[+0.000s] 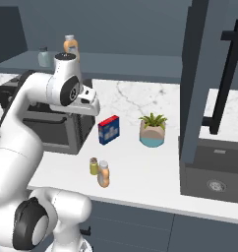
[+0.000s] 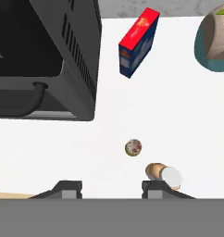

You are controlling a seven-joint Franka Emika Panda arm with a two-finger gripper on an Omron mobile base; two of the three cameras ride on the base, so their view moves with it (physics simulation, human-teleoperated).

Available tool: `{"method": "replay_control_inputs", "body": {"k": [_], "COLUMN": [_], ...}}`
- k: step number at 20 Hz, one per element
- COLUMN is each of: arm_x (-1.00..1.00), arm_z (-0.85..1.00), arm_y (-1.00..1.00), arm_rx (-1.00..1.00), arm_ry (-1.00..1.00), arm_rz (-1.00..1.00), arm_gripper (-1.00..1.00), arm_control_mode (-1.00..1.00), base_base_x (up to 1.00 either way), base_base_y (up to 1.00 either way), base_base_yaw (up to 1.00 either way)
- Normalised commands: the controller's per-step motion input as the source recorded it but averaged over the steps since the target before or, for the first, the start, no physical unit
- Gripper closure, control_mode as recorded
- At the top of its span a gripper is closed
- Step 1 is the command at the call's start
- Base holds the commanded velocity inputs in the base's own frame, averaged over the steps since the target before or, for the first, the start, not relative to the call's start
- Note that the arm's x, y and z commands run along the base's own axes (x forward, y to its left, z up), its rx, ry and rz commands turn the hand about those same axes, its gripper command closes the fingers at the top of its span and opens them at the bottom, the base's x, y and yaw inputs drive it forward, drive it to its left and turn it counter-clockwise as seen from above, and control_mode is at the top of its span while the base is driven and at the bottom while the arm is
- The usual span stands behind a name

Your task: Put the shaker and condiment bottle from the counter next to their counterparts in the cabinet.

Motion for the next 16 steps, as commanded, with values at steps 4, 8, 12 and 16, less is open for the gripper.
{"method": "replay_control_inputs", "body": {"k": [4,8,12,16], "arm_x": [-0.02,-0.03,-0.01,0.00], "arm_z": [0.00,0.00,-0.02,-0.05], "arm_y": [-0.02,-0.05,-0.07,-0.02], "arm_rx": [0.01,0.02,0.02,0.00], "arm_ry": [-0.01,-0.02,-0.02,0.00], "arm_rz": [0.00,0.00,0.00,0.00], "arm_gripper": [-1.00,-1.00,-1.00,-1.00], "arm_control_mode": [-1.00,-1.00,-1.00,-1.00], "base_base_x": [0.00,0.00,0.00,0.00], "base_base_y": [0.00,0.00,0.00,0.00], "base_base_yaw": [0.00,0.00,0.00,0.00]}}
